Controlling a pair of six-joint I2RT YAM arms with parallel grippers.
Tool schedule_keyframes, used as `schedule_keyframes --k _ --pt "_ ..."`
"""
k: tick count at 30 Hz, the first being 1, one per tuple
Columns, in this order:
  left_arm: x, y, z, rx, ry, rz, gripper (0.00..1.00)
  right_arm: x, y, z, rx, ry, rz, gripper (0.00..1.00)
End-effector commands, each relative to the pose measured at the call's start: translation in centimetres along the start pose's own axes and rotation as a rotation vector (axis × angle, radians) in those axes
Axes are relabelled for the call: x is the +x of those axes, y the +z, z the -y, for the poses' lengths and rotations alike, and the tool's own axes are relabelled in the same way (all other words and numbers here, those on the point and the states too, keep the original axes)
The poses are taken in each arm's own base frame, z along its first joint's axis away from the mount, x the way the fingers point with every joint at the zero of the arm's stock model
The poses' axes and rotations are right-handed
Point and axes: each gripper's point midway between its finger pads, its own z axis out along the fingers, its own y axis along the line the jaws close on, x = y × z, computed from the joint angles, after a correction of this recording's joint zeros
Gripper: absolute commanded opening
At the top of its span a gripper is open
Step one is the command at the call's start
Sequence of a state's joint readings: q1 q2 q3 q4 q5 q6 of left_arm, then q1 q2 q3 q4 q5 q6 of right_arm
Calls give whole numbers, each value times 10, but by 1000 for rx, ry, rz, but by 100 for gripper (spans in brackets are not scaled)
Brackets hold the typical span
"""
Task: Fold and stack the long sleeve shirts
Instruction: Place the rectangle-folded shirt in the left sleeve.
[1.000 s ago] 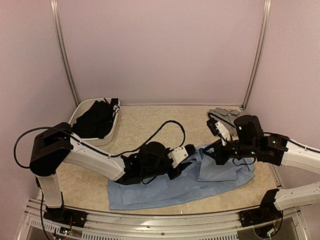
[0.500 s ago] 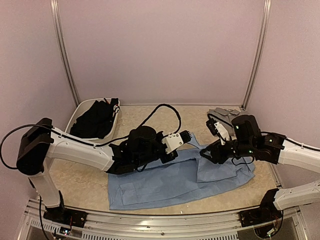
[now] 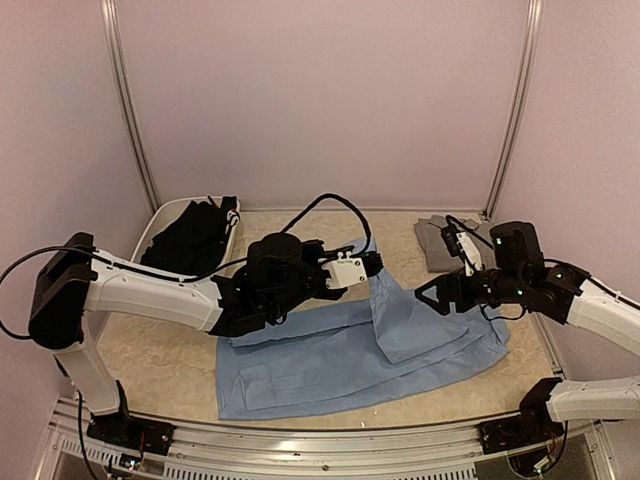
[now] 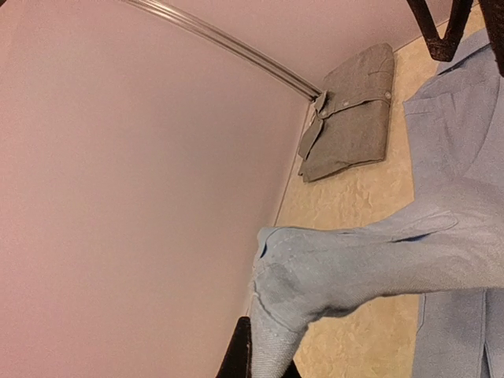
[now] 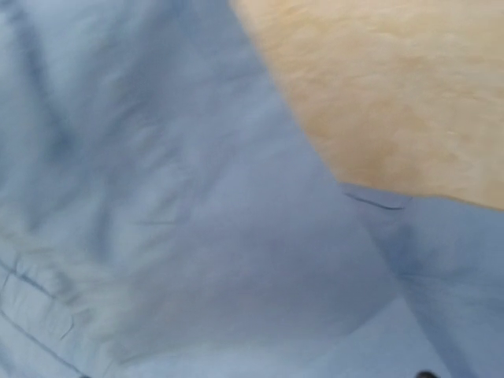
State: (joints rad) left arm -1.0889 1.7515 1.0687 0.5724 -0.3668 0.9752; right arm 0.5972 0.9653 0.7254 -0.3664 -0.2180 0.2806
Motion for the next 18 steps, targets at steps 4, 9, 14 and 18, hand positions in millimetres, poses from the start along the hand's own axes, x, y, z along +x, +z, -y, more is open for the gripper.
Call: schedule_keyframes --k 4,9,14,18 --pt "-3 18 -31 -87 162 -49 0 16 8 41 64 122 -56 84" --pt "25 12 -25 -54 171 -149 0 20 26 76 118 192 -90 81" --pt "56 -11 -12 -26 107 -244 0 24 40 93 140 215 -114 81" --pt "75 -30 -9 -41 81 -314 0 30 48 101 161 218 -152 80"
